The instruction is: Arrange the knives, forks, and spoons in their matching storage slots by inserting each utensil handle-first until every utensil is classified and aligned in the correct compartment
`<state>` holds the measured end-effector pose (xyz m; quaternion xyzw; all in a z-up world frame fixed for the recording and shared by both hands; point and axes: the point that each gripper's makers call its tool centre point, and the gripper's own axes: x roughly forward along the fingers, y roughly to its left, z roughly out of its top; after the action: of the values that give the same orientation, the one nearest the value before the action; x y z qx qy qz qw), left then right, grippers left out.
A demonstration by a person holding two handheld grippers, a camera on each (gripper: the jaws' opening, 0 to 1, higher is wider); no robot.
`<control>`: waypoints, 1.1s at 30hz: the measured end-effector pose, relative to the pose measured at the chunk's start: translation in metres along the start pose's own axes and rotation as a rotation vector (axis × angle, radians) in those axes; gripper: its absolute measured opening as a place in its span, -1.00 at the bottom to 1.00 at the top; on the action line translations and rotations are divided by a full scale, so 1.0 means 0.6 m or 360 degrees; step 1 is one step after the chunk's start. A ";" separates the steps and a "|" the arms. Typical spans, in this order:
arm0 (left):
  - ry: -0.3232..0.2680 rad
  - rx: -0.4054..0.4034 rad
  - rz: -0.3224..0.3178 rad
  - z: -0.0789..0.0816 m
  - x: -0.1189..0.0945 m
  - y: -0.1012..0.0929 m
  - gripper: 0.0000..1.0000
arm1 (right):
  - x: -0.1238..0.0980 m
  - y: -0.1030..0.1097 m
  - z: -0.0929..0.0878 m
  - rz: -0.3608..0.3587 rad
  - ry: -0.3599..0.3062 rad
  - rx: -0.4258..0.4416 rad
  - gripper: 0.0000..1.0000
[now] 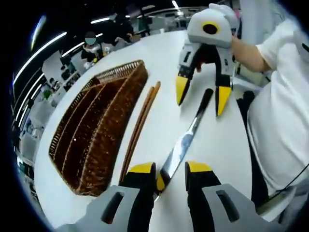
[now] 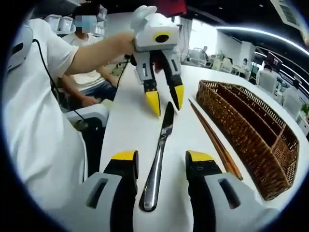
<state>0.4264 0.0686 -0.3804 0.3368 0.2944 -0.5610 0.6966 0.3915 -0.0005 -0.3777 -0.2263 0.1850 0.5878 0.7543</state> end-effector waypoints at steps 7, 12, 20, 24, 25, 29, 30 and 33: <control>0.0128 0.0025 -0.0073 -0.010 0.011 0.003 -0.54 | -0.004 -0.001 -0.003 -0.0002 -0.0002 0.0006 -0.20; 0.0165 0.0000 -0.0153 -0.013 0.014 0.003 -0.57 | -0.005 -0.001 -0.006 -0.0001 -0.0006 0.0017 -0.21; 0.0190 -0.0026 -0.0235 -0.018 0.014 -0.012 -0.73 | -0.002 -0.004 -0.012 0.0001 -0.0007 0.0027 -0.21; 0.0195 -0.0040 -0.0225 -0.019 0.014 -0.012 -0.73 | -0.002 -0.004 -0.013 0.0002 -0.0010 0.0029 -0.21; 0.0193 -0.0043 -0.0223 -0.019 0.014 -0.012 -0.74 | -0.001 -0.004 -0.013 0.0003 -0.0011 0.0030 -0.21; 0.0192 -0.0051 -0.0196 -0.019 0.014 -0.013 -0.74 | 0.000 -0.001 -0.016 0.0006 -0.0011 0.0034 -0.21; 0.0194 -0.0054 -0.0191 -0.018 0.014 -0.014 -0.74 | 0.000 -0.001 -0.017 0.0005 -0.0008 0.0034 -0.21; 0.0194 -0.0054 -0.0156 -0.017 0.014 -0.016 -0.74 | -0.001 -0.003 -0.017 0.0003 -0.0010 0.0040 -0.22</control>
<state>0.4182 0.0708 -0.3945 0.3435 0.3619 -0.5678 0.6547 0.3929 -0.0070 -0.3857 -0.2149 0.1902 0.5868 0.7571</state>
